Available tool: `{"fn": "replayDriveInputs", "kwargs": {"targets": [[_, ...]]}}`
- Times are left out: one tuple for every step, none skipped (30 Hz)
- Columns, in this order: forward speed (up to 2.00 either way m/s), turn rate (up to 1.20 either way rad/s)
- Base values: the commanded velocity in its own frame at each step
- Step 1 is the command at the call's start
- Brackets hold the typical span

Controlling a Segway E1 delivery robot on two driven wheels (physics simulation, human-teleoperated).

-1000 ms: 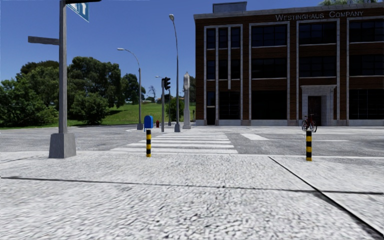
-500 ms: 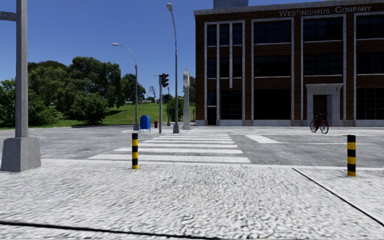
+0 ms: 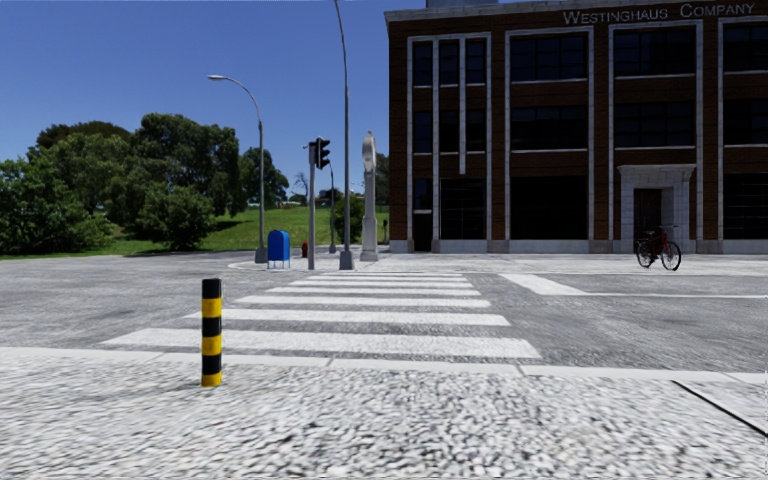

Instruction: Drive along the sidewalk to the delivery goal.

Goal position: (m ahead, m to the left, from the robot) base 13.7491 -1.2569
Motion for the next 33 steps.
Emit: {"fn": "replayDriveInputs", "kwargs": {"targets": [[2.00,0.00],[2.00,0.00],[2.00,0.00],[2.00,0.00],[2.00,-0.16],[2.00,-0.16],[2.00,-0.27],[2.00,-0.30],[2.00,-0.31],[2.00,-0.31],[2.00,-0.31],[2.00,-0.31],[2.00,-0.31],[2.00,-0.31],[2.00,-0.31],[2.00,-0.31],[2.00,-0.31],[2.00,-0.31],[2.00,-0.31],[2.00,-0.21],[2.00,-0.21],[2.00,0.00],[2.00,0.00],[2.00,0.00],[2.00,0.00],[2.00,0.00],[2.00,0.00],[2.00,0.00],[2.00,0.00],[1.93,0.00],[1.80,0.00],[1.80,0.00],[1.63,0.00]]}}
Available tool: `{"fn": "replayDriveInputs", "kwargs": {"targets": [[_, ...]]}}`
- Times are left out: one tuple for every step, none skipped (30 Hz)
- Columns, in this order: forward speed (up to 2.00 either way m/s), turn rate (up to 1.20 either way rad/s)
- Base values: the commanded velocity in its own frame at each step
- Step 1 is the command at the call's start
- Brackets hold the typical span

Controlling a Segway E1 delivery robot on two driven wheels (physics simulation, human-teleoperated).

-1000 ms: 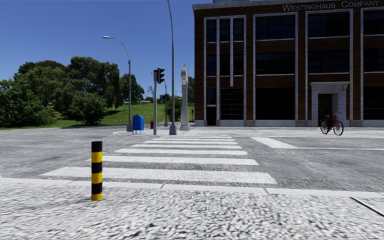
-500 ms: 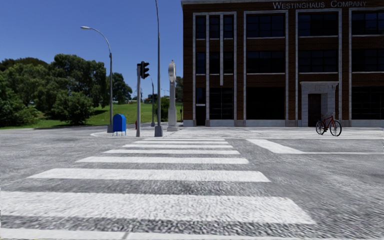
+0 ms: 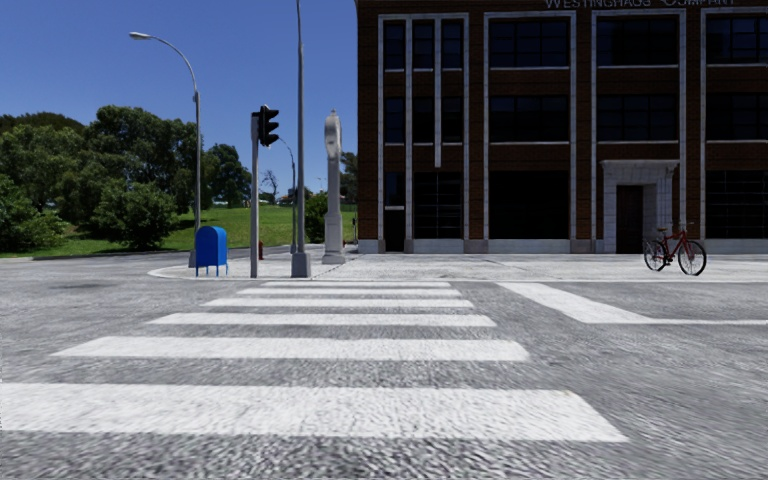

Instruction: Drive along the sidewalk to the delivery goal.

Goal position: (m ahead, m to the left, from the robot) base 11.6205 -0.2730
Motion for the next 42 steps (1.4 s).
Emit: {"fn": "replayDriveInputs", "kwargs": {"targets": [[1.54,0.00],[1.54,0.00],[1.45,0.00],[1.40,0.00],[1.39,0.00],[1.39,0.00],[1.37,0.00],[1.37,0.00],[1.37,0.00],[1.37,0.00],[1.37,0.00],[1.37,0.00],[1.37,0.00],[1.37,0.00],[1.37,0.00],[1.37,0.00],[1.37,0.00],[1.37,0.00],[1.37,0.00],[1.37,0.00],[1.37,0.00],[1.37,0.00],[1.37,0.00],[1.37,0.00],[1.37,0.00],[1.37,0.00],[1.37,0.00],[1.37,0.00],[1.37,0.00],[1.37,0.00],[1.37,0.00],[1.37,0.00],[1.37,0.00],[1.37,0.00],[1.37,0.00],[1.37,0.00],[1.37,0.00],[1.37,0.00],[1.37,0.00],[1.37,0.00],[1.37,-0.01],[1.37,-0.01]]}}
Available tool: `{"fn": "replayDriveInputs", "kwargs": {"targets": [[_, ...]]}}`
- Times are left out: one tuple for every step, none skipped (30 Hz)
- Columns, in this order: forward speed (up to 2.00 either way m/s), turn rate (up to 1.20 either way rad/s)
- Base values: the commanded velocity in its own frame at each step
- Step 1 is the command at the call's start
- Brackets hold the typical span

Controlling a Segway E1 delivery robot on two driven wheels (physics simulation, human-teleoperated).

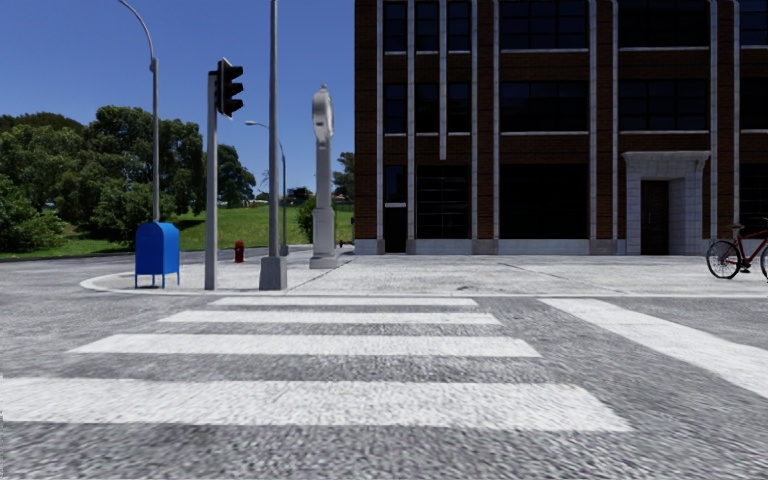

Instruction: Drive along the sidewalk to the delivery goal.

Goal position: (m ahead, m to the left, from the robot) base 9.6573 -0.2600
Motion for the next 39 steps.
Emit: {"fn": "replayDriveInputs", "kwargs": {"targets": [[1.37,-0.08],[1.37,-0.14],[1.38,-0.15],[1.38,-0.15],[1.43,-0.15],[2.00,-0.15],[2.00,-0.15],[2.00,-0.15],[2.00,-0.15],[2.00,-0.15],[2.00,-0.15],[2.00,-0.15],[2.00,-0.15],[2.00,-0.15],[2.00,-0.15],[2.00,-0.16],[2.00,-0.17],[2.00,-0.17],[2.00,-0.18],[2.00,-0.18],[2.00,-0.18],[2.00,-0.18],[2.00,-0.18],[2.00,-0.18],[2.00,-0.18],[2.00,-0.18],[2.00,-0.25],[2.00,-0.32],[2.00,-0.32],[2.00,-0.32],[2.00,-0.23],[2.00,-0.20],[2.00,-0.20],[2.00,-0.18],[2.00,-0.03],[2.00,0.00],[2.00,0.00],[2.00,0.00],[2.00,0.00]]}}
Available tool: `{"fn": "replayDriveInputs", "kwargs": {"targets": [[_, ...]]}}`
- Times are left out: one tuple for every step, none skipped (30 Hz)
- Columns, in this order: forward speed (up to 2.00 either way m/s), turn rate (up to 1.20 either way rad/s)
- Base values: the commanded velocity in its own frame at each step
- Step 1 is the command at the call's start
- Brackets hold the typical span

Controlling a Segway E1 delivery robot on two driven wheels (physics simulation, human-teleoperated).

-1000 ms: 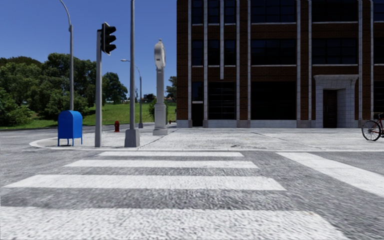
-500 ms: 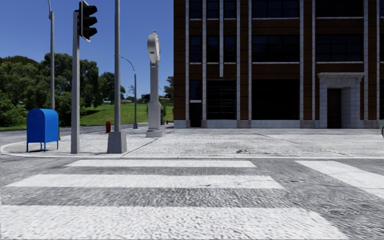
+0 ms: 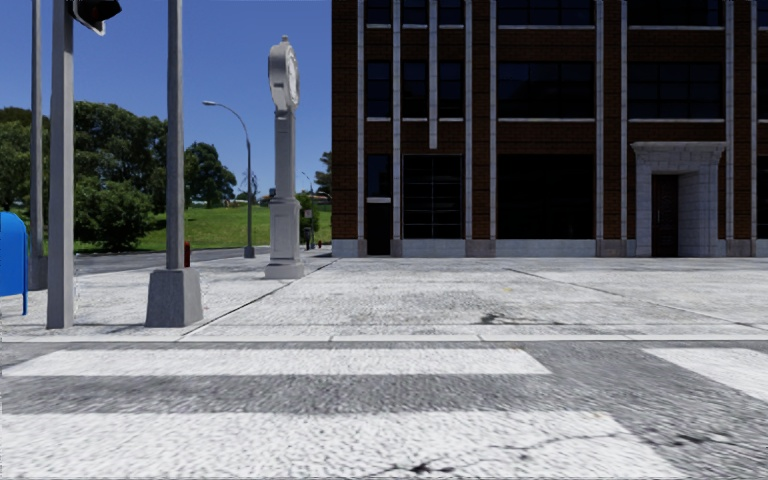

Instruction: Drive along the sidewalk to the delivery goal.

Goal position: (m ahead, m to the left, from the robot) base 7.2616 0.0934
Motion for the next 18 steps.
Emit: {"fn": "replayDriveInputs", "kwargs": {"targets": [[2.00,0.00],[2.00,0.00],[2.00,0.00],[2.00,0.00],[2.00,0.00],[2.00,0.00],[2.00,0.00],[2.00,0.00],[2.00,0.00],[2.00,0.00],[2.00,0.00],[2.00,0.00],[2.00,0.00],[2.00,0.00],[2.00,0.00],[2.00,0.00],[2.00,0.00],[2.00,0.00]]}}
